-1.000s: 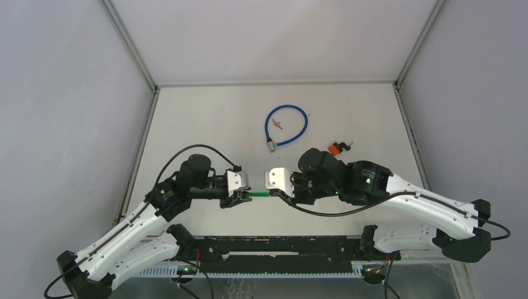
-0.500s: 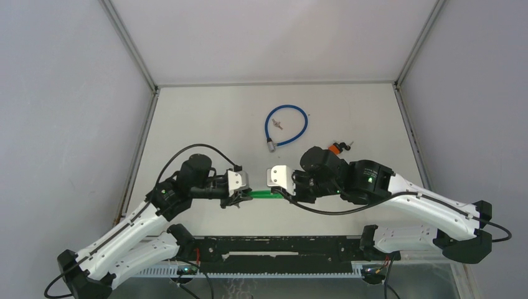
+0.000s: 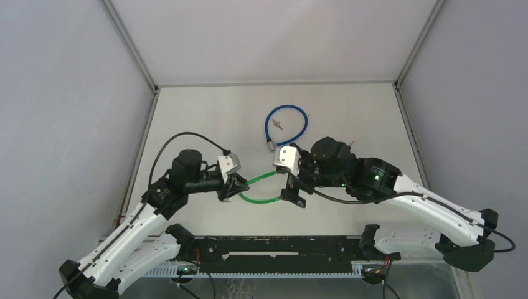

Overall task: Lock with the key
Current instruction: Lock the lock.

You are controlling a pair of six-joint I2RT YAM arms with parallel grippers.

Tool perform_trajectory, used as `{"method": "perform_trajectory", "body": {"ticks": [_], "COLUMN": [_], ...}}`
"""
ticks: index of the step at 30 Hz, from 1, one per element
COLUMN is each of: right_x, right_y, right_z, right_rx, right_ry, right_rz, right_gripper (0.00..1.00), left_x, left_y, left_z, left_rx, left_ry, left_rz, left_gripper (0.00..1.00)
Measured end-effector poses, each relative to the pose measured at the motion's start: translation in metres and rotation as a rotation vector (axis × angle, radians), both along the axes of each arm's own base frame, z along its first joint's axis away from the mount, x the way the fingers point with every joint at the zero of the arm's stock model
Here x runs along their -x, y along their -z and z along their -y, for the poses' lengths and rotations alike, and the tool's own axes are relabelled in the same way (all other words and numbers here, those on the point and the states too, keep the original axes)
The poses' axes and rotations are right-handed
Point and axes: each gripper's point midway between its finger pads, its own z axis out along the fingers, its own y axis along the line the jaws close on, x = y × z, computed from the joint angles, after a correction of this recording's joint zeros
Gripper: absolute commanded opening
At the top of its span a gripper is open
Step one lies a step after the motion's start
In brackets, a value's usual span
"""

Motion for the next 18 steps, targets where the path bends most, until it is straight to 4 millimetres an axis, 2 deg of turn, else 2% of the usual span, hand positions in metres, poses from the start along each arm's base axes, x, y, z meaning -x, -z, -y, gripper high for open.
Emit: {"method": "perform_trajectory", "body": {"ticks": [4,10,13,15,16,18], "right_x": [-0.016,-0.047,-0.065,-0.078,-0.085,-0.092], "right_y": [-0.018,-0.075,-0.088,-0.085,-0.077,-0.043], "right_z": [0.008,0.037,0.053,0.060,0.060,0.058], "right_rx": [-0.116,-0.405,-0.519,-0.579,-0.606,-0.618], "right_ry": [0.106,0.321,0.447,0.532,0.569,0.622], "right_rz": [-0.002,-0.018,-0.078,-0.143,-0.185,-0.290], "right_gripper": [0.99,0.99,0.99,0.99,0.99,0.99], "left_x": [-0.011,-0.011,-0.011,-0.011,-0.011,-0.012], "left_y": [-0.009,-0.013,-0.014,-0.013,-0.012,-0.011], "left_z": [-0.005,-0.004,-0.003,-0.003,-0.002,-0.002], "left_rx": [0.072,0.138,0.148,0.148,0.148,0.147], "left_ry": [-0.082,-0.123,-0.137,-0.142,-0.144,-0.153], "left_rz": [-0.014,-0.068,-0.094,-0.107,-0.113,-0.124], "left_gripper": [0.00,0.00,0.00,0.00,0.00,0.00]}}
